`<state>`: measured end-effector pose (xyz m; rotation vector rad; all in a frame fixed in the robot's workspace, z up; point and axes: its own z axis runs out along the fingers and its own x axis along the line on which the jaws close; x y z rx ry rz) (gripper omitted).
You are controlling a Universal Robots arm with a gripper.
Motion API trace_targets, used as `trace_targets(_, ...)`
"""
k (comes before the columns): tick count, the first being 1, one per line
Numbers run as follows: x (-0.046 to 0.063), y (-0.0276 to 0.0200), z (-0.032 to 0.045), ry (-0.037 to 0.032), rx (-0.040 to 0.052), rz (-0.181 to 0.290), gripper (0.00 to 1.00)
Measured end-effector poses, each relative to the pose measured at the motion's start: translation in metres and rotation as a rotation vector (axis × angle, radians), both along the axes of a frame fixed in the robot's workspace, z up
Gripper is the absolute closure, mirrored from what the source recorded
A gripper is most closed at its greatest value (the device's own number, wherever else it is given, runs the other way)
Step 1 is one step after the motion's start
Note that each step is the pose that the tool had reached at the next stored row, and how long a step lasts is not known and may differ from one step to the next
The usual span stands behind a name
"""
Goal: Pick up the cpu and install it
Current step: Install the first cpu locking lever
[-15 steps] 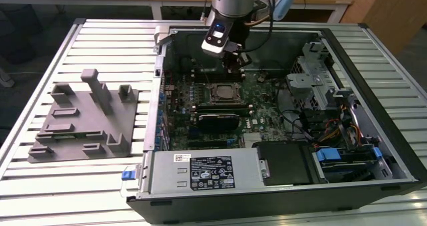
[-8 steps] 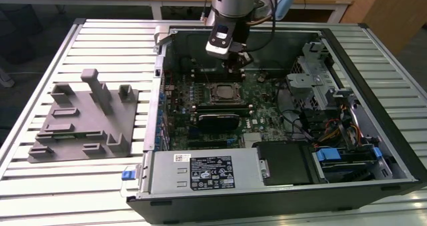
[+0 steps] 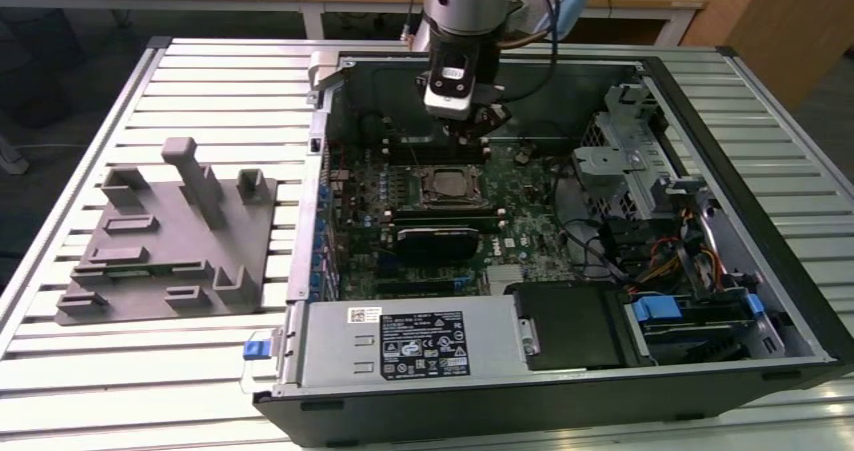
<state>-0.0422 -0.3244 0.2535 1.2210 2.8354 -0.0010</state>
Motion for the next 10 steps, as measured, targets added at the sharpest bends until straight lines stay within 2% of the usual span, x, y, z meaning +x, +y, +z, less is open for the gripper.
trace_targets(10, 0.0000, 0.0000, -0.0001, 0.0001, -0.0001, 0.168, 0.89)
